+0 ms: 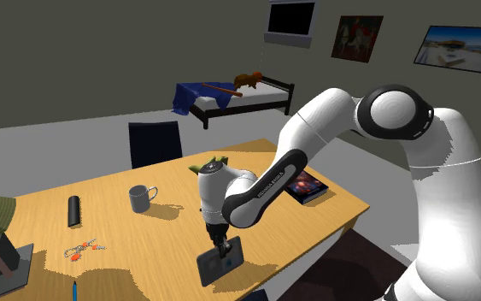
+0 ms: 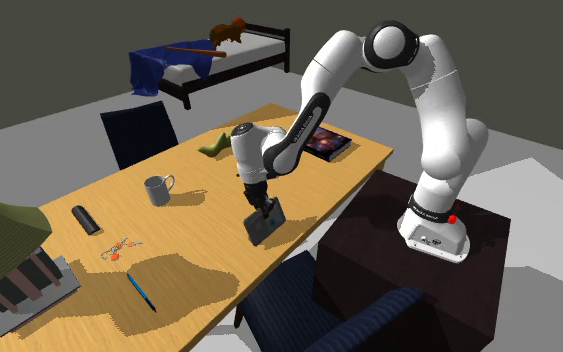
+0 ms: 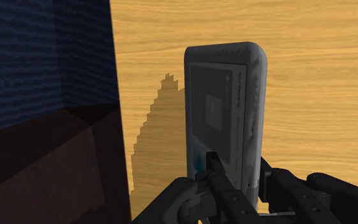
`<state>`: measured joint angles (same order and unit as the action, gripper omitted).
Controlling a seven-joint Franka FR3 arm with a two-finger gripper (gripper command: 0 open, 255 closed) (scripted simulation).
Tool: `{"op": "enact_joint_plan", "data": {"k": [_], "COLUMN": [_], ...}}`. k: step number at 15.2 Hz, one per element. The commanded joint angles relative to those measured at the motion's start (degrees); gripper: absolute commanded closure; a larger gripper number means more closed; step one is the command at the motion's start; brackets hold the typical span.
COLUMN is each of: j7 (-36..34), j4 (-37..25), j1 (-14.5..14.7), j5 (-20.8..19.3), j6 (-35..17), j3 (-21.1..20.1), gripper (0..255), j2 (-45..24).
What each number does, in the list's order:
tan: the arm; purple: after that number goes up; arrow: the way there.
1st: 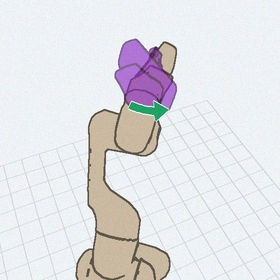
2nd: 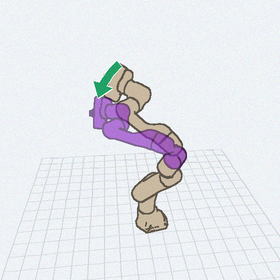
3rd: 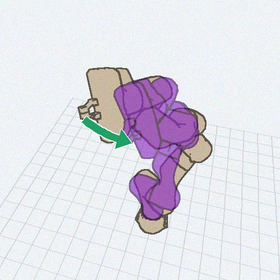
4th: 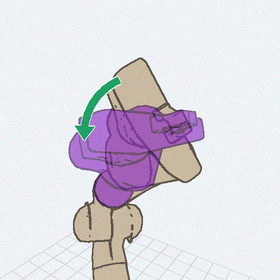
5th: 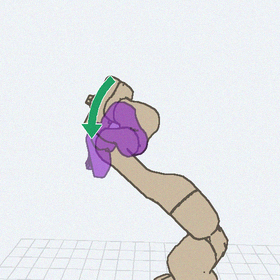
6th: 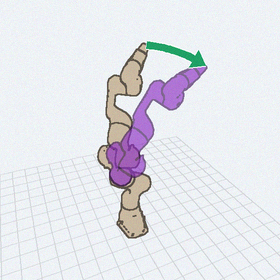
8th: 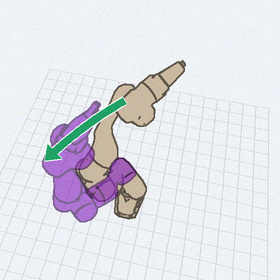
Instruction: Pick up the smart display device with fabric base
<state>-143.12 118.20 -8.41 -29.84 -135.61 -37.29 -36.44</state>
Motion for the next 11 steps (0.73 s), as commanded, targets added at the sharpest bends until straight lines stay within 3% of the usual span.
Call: {"op": "enact_joint_plan", "data": {"k": [1, 11], "j7": [-0.03, 2.18], "j4": [0.02, 0.84], "j1": [0.04, -2.67], "j5": [-0.03, 3.90], "j6": [-0.08, 3.60], "j3": [0.05, -3.62], "gripper": [255, 255], "j2": [-0.12, 4.85]}}
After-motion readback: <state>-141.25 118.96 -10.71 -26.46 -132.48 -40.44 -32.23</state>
